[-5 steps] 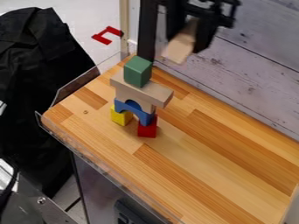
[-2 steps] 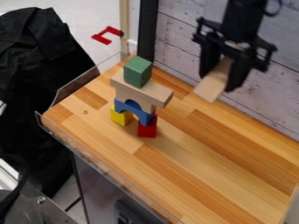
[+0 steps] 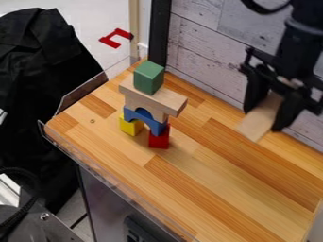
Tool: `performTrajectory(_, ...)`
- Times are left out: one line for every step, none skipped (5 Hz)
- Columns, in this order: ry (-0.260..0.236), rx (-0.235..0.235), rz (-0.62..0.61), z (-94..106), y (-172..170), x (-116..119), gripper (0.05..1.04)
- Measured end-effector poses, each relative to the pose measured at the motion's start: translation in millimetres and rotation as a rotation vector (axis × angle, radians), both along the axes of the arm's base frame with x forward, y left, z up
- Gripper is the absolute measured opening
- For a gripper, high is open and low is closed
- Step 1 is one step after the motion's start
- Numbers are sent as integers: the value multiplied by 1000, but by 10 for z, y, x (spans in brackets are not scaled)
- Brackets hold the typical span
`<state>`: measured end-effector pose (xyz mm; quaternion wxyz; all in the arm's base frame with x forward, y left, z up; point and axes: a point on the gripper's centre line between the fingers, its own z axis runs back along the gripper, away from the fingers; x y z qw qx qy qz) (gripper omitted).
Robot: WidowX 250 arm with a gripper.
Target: Removed rectangular object from the cube
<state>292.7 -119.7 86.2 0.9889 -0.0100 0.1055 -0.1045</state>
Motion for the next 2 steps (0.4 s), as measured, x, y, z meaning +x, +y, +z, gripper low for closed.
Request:
performTrajectory(15, 3, 9, -86, -110, -31, 562)
performTrajectory(44, 14, 39, -221, -178, -55, 562)
